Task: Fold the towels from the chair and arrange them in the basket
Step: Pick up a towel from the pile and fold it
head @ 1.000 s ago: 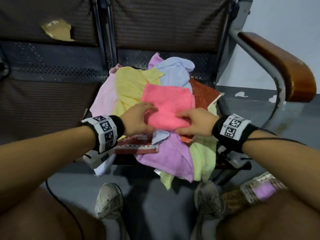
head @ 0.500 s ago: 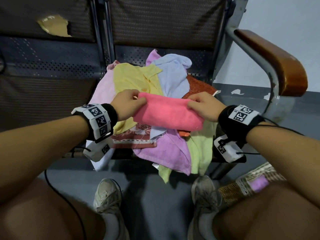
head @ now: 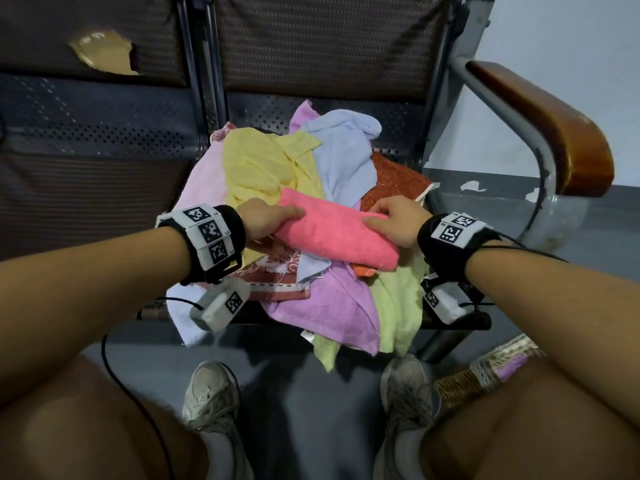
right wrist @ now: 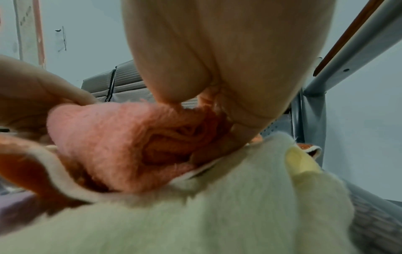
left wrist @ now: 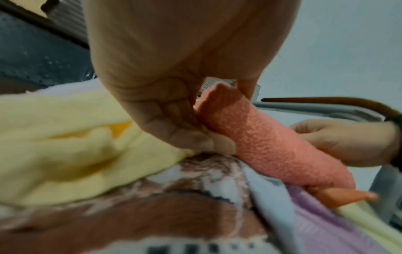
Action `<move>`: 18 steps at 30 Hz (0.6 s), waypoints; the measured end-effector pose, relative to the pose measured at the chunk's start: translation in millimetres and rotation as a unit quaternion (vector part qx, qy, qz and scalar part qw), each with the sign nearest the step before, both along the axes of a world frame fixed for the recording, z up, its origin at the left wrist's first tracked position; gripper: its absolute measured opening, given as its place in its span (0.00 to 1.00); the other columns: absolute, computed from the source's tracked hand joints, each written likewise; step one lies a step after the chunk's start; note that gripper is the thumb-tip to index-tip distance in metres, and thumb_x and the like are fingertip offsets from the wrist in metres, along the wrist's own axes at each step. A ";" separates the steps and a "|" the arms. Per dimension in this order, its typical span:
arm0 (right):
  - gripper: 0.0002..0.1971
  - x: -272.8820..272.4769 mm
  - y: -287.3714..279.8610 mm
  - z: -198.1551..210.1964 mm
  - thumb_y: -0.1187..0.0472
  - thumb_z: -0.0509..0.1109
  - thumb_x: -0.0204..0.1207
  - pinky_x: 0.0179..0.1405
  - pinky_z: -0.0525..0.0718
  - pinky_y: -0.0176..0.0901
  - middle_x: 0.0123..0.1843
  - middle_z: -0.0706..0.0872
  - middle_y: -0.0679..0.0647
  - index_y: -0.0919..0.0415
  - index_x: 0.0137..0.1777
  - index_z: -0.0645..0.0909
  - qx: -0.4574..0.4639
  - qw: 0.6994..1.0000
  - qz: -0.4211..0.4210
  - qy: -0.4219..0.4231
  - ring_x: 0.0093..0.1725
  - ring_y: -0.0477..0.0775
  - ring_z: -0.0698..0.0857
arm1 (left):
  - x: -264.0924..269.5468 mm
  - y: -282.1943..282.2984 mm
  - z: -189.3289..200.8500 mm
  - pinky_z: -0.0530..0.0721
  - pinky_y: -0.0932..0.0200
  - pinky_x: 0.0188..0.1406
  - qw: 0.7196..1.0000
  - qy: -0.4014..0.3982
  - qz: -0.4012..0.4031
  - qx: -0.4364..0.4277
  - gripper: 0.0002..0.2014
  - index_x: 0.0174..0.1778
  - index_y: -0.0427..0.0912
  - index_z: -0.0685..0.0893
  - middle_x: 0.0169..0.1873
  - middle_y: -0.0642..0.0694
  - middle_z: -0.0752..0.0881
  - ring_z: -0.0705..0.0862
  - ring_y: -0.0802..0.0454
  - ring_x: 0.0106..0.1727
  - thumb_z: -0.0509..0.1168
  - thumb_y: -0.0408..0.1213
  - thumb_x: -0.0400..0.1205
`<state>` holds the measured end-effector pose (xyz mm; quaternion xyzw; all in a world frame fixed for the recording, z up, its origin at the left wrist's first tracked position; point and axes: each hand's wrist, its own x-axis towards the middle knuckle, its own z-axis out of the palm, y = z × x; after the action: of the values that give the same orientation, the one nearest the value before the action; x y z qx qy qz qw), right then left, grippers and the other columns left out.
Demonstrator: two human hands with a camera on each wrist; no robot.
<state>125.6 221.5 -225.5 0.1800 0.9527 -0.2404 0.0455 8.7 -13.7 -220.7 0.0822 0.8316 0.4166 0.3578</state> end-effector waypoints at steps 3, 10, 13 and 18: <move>0.17 -1.8 -2.7 10.1 0.51 0.71 0.78 0.63 0.83 0.50 0.61 0.88 0.52 0.54 0.65 0.83 0.002 1.000 0.014 0.020 0.59 0.53 0.86 | 7.3 13.9 12.5 0.92 0.45 0.48 0.990 0.031 0.059 0.124 0.14 0.49 0.35 0.83 0.48 0.36 0.88 0.89 0.42 0.41 0.73 0.43 0.78; 0.47 2.2 -35.8 60.8 0.49 0.83 0.65 0.55 0.87 0.39 0.63 0.87 0.45 0.49 0.83 0.64 -0.296 0.943 0.013 0.154 0.56 0.44 0.90 | 26.2 25.6 68.4 0.81 0.58 0.33 0.952 0.051 0.023 0.301 0.08 0.39 0.47 0.79 0.34 0.47 0.81 0.79 0.51 0.35 0.71 0.34 0.70; 0.22 9.3 -44.6 75.4 0.56 0.81 0.71 0.45 0.87 0.40 0.51 0.93 0.51 0.58 0.64 0.84 -0.357 0.922 0.005 0.152 0.48 0.49 0.92 | 30.3 17.2 78.7 0.79 0.58 0.39 0.938 0.043 0.015 0.343 0.13 0.52 0.41 0.87 0.40 0.45 0.85 0.83 0.50 0.41 0.73 0.37 0.72; 0.14 28.4 -52.5 83.6 0.64 0.74 0.79 0.30 0.85 0.34 0.40 0.92 0.50 0.67 0.62 0.83 -0.445 0.878 -0.057 0.166 0.35 0.45 0.90 | 49.5 11.3 68.3 0.83 0.52 0.51 0.951 -0.007 -0.043 0.307 0.29 0.68 0.45 0.81 0.57 0.48 0.90 0.88 0.49 0.56 0.76 0.51 0.72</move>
<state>154.0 169.1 -141.9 0.1526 0.7271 -0.6674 -0.0519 58.2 -2.4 -152.4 0.2206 0.6565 0.6369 0.3388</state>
